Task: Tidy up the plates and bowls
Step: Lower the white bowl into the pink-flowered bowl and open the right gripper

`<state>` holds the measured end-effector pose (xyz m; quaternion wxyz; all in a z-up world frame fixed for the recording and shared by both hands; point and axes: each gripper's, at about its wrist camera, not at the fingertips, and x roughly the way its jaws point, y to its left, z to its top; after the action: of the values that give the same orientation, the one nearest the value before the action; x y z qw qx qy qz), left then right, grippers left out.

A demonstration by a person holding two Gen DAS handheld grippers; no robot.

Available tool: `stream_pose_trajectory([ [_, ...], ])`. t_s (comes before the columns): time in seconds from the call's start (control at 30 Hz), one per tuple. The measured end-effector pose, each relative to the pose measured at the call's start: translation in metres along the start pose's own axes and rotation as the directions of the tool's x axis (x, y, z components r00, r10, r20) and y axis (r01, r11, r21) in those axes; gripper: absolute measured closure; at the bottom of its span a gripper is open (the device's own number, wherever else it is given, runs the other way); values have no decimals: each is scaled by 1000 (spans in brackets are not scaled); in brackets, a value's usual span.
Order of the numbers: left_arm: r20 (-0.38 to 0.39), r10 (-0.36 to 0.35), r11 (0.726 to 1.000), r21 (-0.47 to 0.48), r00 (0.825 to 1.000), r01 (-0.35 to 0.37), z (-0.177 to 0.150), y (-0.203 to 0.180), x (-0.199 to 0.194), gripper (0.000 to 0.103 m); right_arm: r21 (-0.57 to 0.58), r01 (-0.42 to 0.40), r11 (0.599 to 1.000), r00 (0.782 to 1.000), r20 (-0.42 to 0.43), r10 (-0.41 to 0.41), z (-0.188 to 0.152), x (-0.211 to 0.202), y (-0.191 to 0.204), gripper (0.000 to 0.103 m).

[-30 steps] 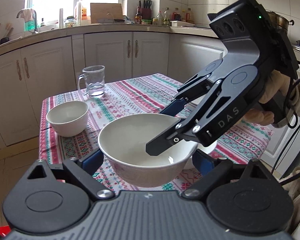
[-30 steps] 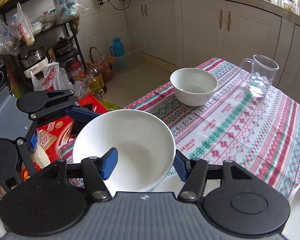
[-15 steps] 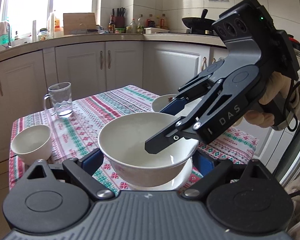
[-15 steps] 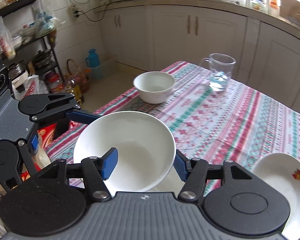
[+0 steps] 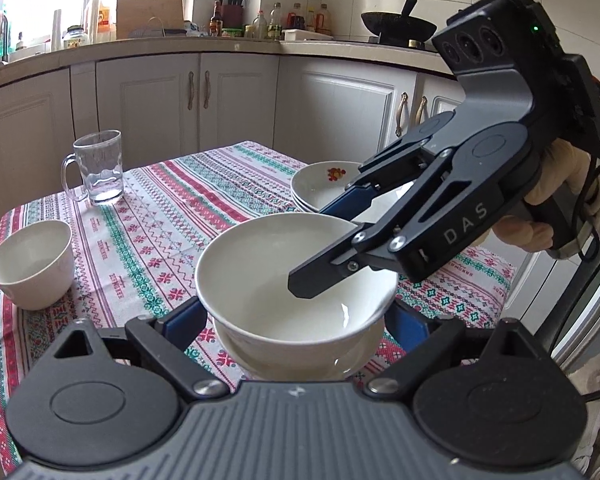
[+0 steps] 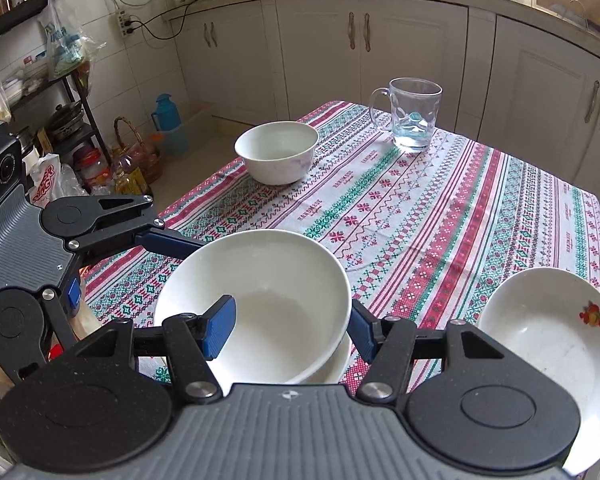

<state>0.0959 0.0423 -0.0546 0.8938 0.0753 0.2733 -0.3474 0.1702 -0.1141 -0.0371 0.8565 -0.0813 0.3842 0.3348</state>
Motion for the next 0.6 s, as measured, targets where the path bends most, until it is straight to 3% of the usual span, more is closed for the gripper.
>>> stream_pose_trajectory([
  [0.6, -45, -15, 1000, -6, 999, 15, -2, 2, 10, 8, 21, -11, 1000, 1000, -21, 11, -7, 11, -7, 36],
])
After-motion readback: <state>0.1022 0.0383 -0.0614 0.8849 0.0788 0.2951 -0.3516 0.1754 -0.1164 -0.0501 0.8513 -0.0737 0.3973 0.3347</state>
